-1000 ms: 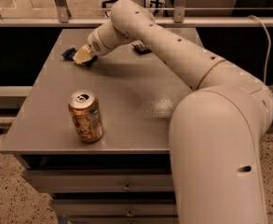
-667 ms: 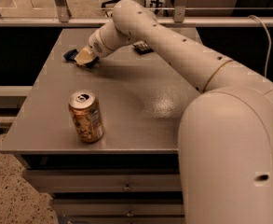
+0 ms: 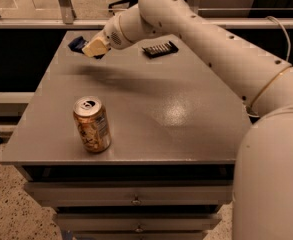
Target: Pick rxbar blueberry
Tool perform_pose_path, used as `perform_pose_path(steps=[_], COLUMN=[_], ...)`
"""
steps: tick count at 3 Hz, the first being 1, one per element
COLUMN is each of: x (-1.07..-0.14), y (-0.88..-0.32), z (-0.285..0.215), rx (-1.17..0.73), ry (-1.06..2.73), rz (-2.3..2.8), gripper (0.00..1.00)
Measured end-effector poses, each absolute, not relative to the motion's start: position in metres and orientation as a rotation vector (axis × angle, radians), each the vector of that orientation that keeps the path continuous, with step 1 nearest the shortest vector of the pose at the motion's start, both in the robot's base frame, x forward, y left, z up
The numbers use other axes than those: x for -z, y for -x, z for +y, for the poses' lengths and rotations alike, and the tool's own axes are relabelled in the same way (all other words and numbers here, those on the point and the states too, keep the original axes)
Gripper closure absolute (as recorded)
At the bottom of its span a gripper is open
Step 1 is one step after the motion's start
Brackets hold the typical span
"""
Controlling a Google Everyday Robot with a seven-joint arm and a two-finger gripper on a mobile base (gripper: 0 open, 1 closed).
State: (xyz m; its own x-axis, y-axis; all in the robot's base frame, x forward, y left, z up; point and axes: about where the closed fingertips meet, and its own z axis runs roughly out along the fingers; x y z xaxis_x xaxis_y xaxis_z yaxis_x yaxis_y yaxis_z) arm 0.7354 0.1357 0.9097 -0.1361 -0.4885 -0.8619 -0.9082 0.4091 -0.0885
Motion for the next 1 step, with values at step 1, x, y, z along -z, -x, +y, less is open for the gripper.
perform_pose_path(steps=[1], x=[-0.9203], y=[-0.7307], z=[0.1259], rx=[-0.586], ry=[1.215], rz=[1.739], gripper=[1.0])
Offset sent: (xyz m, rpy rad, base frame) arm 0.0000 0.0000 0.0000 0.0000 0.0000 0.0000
